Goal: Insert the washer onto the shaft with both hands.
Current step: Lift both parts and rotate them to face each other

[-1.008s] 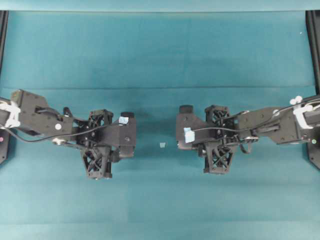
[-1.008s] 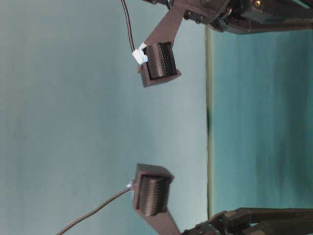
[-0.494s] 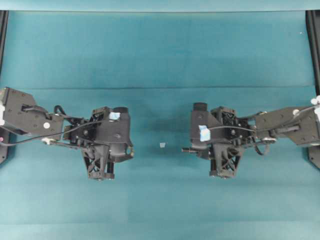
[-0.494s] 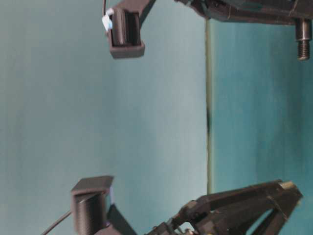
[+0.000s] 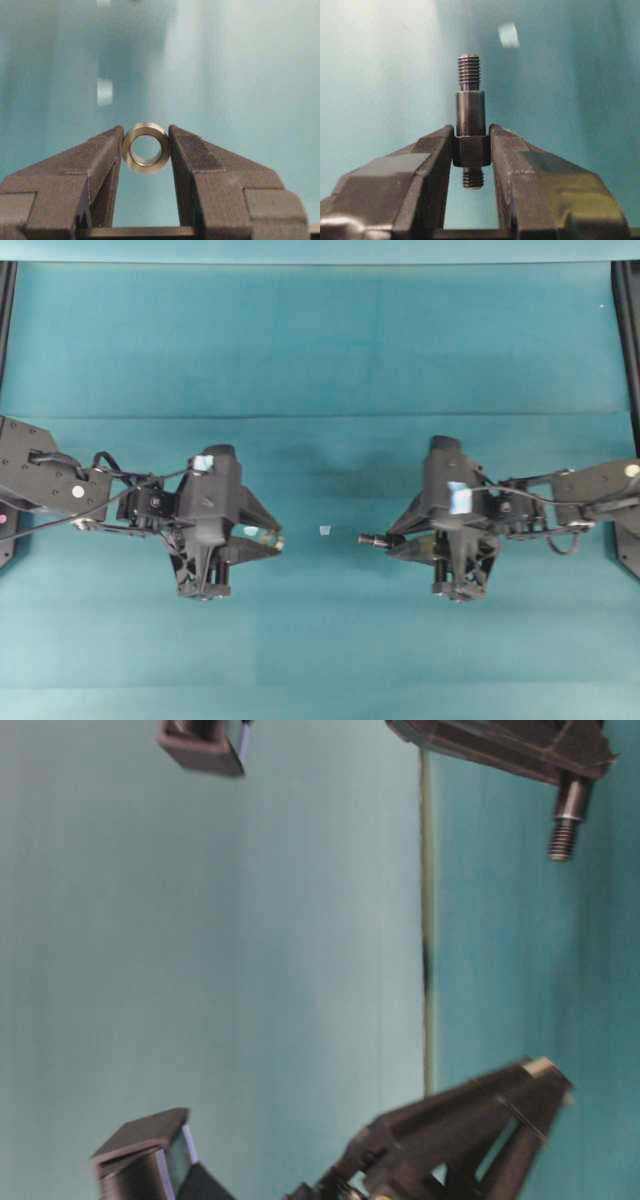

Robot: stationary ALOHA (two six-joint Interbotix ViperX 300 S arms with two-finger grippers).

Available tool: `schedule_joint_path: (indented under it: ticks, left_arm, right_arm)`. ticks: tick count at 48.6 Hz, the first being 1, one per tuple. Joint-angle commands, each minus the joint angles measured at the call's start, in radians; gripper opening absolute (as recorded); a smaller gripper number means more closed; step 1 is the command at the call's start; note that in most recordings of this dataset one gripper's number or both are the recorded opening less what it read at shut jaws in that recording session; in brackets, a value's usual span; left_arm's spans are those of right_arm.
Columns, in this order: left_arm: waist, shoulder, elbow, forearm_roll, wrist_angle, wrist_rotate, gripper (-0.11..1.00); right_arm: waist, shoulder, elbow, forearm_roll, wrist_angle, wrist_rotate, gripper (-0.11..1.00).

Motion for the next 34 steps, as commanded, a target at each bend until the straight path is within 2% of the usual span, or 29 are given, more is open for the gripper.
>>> schedule_joint_path:
  ticks: [1, 20, 34]
  left_arm:
    - [-0.002, -0.017, 0.005, 0.002, -0.095, -0.005, 0.35]
    - [-0.002, 0.005, 0.014, 0.002, -0.284, -0.034, 0.36]
    - [-0.005, 0.043, -0.015, 0.002, -0.308, -0.052, 0.36]
  right_arm:
    - [0.009, -0.032, 0.014, 0.003, -0.055, 0.011, 0.0]
    - [0.023, -0.049, 0.046, 0.003, -0.153, 0.014, 0.0]
    - [0.025, -0.046, 0.046, 0.003, -0.19, 0.014, 0.0]
